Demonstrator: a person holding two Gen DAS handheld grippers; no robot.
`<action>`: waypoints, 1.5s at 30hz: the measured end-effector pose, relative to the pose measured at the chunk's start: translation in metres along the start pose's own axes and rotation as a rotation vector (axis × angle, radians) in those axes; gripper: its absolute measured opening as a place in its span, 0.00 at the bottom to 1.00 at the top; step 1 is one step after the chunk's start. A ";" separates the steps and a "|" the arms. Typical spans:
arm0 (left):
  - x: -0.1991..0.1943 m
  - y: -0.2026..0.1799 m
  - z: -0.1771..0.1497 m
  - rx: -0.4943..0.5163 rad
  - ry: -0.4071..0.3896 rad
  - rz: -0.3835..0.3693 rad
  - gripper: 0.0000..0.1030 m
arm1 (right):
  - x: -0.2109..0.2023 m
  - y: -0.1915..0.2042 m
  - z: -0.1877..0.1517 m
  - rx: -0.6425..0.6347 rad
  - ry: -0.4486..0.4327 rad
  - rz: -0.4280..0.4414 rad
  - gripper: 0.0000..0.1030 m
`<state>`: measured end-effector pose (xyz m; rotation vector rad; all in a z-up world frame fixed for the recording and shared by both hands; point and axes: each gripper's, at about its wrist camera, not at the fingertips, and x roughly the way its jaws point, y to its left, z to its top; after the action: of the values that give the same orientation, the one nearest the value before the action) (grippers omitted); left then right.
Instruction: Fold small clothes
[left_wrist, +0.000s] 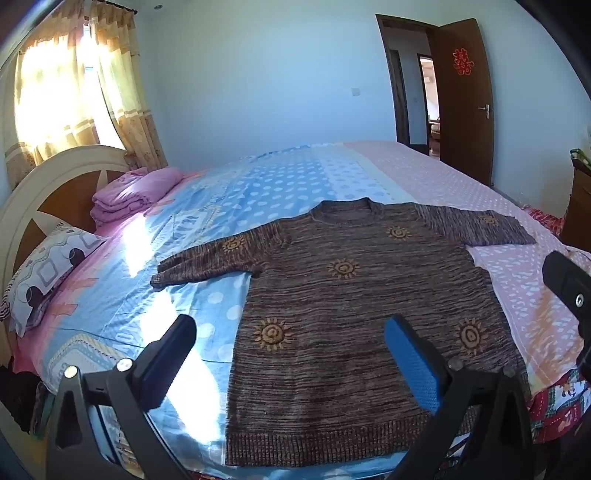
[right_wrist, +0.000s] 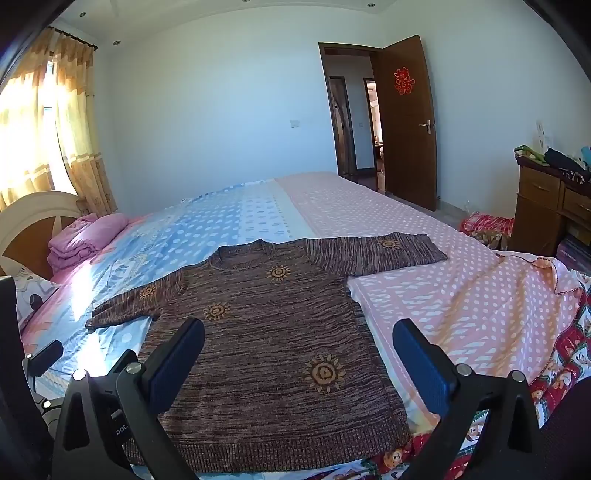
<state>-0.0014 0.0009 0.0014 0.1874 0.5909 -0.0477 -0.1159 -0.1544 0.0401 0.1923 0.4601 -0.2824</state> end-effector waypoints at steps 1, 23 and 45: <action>-0.001 0.001 -0.001 0.000 -0.002 -0.002 1.00 | 0.000 0.000 0.000 0.001 0.000 0.001 0.99; -0.003 0.004 -0.001 -0.023 -0.015 -0.026 1.00 | 0.001 0.004 -0.002 -0.017 0.010 -0.015 0.99; -0.006 0.005 -0.001 -0.055 -0.019 -0.069 1.00 | 0.004 0.001 -0.001 -0.014 0.023 -0.040 0.99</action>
<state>-0.0067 0.0065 0.0045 0.1128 0.5791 -0.1002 -0.1127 -0.1537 0.0374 0.1729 0.4892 -0.3160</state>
